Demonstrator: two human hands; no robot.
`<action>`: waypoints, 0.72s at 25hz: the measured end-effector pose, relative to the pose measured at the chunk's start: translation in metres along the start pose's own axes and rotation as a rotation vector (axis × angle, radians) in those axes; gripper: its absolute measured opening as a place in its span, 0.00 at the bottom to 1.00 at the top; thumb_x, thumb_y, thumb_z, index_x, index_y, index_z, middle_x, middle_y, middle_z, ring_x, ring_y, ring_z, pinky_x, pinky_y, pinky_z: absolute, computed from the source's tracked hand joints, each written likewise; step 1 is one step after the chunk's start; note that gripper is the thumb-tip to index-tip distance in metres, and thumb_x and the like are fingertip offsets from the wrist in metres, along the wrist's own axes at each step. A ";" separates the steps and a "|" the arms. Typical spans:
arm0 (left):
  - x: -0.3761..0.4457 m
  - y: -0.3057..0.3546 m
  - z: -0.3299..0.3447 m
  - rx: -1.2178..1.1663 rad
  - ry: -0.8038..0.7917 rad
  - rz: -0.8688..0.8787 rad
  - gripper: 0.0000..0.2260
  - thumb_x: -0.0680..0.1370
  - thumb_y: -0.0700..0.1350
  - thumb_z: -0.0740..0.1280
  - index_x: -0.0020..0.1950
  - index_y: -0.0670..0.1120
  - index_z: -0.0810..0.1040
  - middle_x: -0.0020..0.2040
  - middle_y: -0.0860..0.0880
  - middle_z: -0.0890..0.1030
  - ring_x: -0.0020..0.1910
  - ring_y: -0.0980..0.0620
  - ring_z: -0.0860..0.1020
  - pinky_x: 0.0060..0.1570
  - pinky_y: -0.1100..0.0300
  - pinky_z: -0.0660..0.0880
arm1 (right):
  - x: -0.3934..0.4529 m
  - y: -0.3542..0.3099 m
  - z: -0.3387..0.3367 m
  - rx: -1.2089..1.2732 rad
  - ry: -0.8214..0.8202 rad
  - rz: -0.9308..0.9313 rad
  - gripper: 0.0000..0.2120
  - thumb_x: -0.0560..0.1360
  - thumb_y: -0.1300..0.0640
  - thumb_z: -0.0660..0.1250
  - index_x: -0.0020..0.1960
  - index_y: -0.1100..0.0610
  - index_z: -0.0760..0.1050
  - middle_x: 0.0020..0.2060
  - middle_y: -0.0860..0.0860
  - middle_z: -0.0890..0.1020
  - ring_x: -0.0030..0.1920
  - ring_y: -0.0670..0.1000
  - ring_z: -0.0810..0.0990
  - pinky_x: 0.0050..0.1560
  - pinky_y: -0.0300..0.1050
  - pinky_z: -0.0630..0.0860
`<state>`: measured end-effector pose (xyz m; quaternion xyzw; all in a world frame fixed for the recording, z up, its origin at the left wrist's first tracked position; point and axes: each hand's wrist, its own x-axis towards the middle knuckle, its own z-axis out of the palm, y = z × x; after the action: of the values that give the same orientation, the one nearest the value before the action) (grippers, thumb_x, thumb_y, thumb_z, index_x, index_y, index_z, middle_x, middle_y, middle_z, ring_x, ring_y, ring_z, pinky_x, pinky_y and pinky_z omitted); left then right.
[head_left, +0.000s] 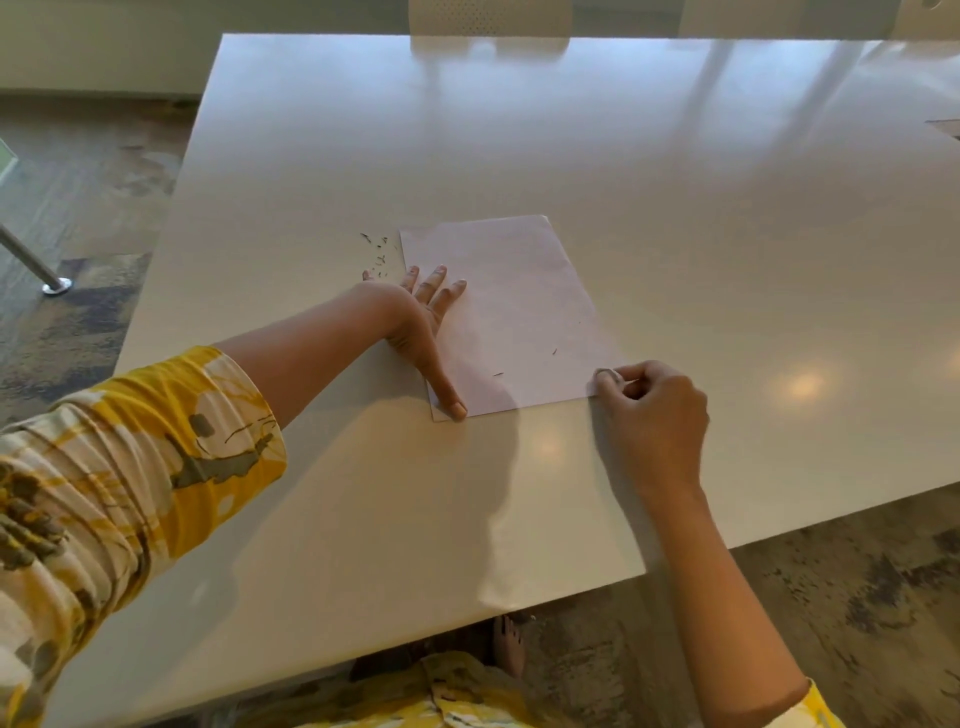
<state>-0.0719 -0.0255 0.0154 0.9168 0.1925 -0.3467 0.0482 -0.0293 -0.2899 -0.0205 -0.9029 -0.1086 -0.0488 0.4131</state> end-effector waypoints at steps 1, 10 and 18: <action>0.001 0.000 0.000 -0.002 0.000 0.002 0.82 0.31 0.81 0.66 0.74 0.58 0.22 0.75 0.55 0.22 0.76 0.46 0.27 0.69 0.28 0.35 | -0.003 -0.004 0.004 0.001 0.004 -0.004 0.05 0.75 0.54 0.70 0.43 0.55 0.82 0.30 0.44 0.79 0.32 0.40 0.76 0.32 0.29 0.67; 0.003 -0.002 0.002 -0.062 0.003 0.026 0.85 0.29 0.81 0.66 0.74 0.58 0.23 0.75 0.54 0.22 0.75 0.47 0.25 0.73 0.33 0.36 | -0.030 -0.023 0.033 0.054 -0.142 -0.134 0.06 0.76 0.52 0.70 0.43 0.54 0.80 0.29 0.43 0.77 0.30 0.42 0.76 0.32 0.29 0.68; -0.012 -0.023 0.024 -0.094 0.102 0.066 0.76 0.39 0.84 0.64 0.76 0.61 0.27 0.77 0.60 0.28 0.76 0.50 0.27 0.67 0.28 0.28 | -0.034 -0.029 0.038 -0.027 -0.135 -0.181 0.05 0.77 0.55 0.68 0.45 0.56 0.77 0.29 0.42 0.74 0.29 0.40 0.73 0.31 0.28 0.69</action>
<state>-0.1036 -0.0139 0.0063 0.9357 0.1805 -0.2884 0.0928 -0.0689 -0.2478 -0.0303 -0.8960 -0.2167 -0.0264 0.3867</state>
